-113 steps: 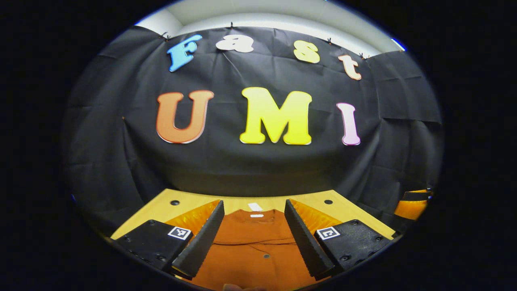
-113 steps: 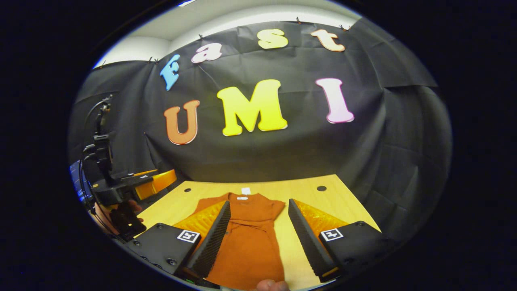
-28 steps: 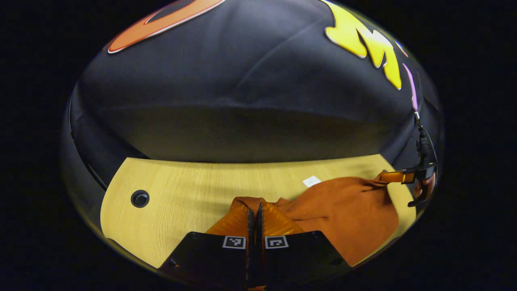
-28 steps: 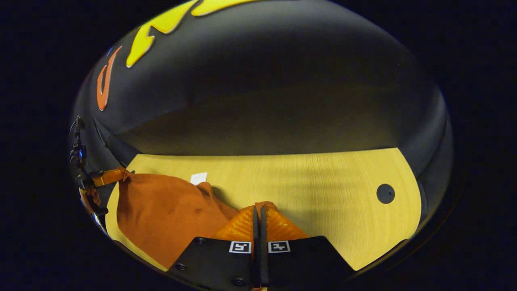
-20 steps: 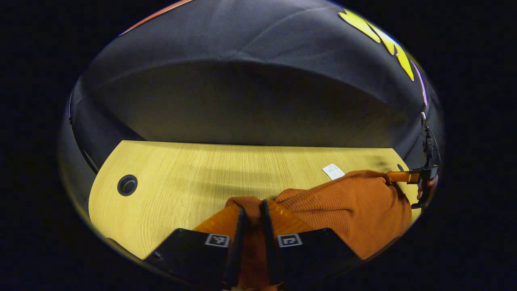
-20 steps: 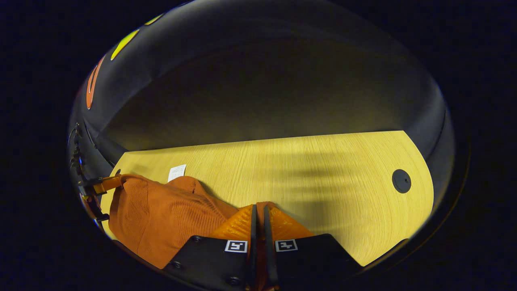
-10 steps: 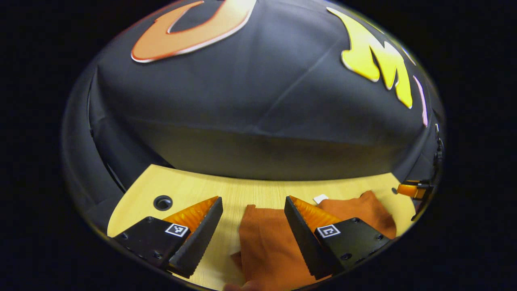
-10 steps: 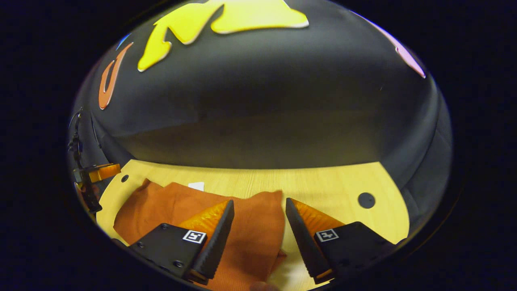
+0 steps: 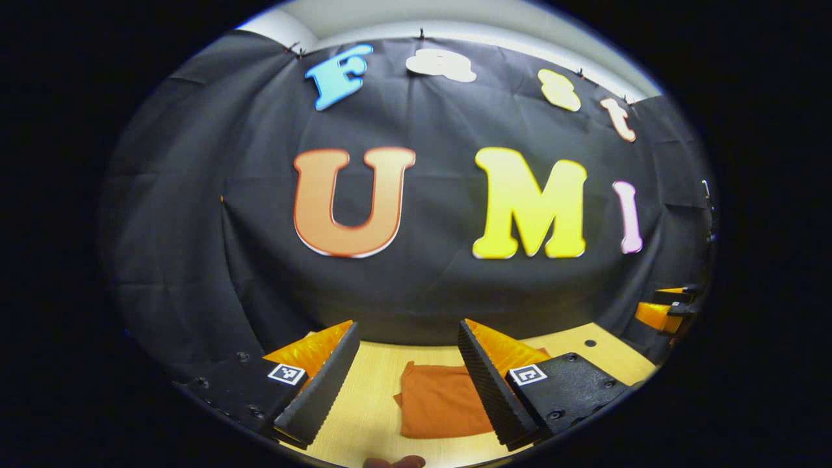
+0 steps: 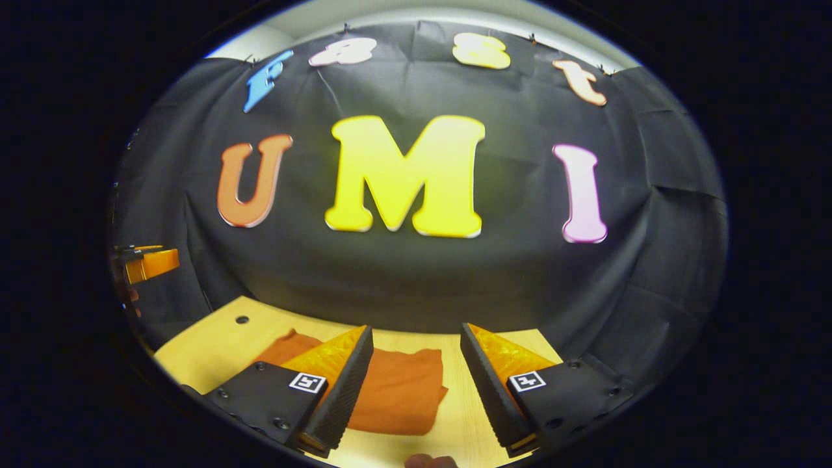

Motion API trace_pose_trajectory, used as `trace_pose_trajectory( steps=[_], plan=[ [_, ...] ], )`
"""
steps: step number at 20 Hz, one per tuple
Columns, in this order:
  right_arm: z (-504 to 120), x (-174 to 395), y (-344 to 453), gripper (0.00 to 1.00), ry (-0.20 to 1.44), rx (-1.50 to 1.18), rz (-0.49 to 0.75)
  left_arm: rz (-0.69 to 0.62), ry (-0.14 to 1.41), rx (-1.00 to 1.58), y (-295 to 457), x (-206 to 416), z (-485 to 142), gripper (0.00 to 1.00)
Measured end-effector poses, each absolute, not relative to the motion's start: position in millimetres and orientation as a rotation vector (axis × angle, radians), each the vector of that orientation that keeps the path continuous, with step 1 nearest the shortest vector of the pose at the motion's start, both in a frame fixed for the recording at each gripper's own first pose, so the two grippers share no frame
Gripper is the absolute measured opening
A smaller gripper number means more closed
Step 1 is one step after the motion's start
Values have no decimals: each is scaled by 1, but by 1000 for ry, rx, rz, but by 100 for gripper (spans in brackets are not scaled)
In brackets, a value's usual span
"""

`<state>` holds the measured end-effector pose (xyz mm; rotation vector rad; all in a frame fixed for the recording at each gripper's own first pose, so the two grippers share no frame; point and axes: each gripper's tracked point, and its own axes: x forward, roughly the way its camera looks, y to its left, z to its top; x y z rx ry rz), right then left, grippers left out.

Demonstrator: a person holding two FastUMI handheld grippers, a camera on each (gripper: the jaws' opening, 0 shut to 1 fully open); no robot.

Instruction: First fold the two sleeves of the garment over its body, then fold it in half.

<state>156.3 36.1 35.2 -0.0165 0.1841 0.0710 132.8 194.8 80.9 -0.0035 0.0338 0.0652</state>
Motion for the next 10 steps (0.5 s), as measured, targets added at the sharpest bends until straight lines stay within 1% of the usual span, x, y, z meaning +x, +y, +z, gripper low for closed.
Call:
trace_pose_trajectory(
  steps=[1,2,3,4,5,6,7,8,9,10],
  plan=[
    [51,131,41,85,150,-16,75,63,-1,-1,190,113,95,87],
    [67,110,45,87,116,-10,65,75,-24,0,186,90,107,100],
    [74,89,51,86,87,-1,54,92,-38,-6,182,72,115,94],
    [84,68,54,87,72,14,42,93,-39,-14,176,56,120,98],
    [90,48,55,88,66,30,37,86,-48,-13,168,40,125,98],
    [88,28,60,91,58,39,34,78,-62,-2,162,27,130,87],
    [92,12,61,92,44,53,34,81,-82,14,157,13,135,98],
    [94,0,62,91,35,63,29,74,-107,19,147,2,138,98],
    [90,-11,61,92,37,69,24,52,-105,8,135,-9,135,100],
    [84,-19,60,92,44,80,17,37,-94,-9,126,-20,130,97]
  ],
)
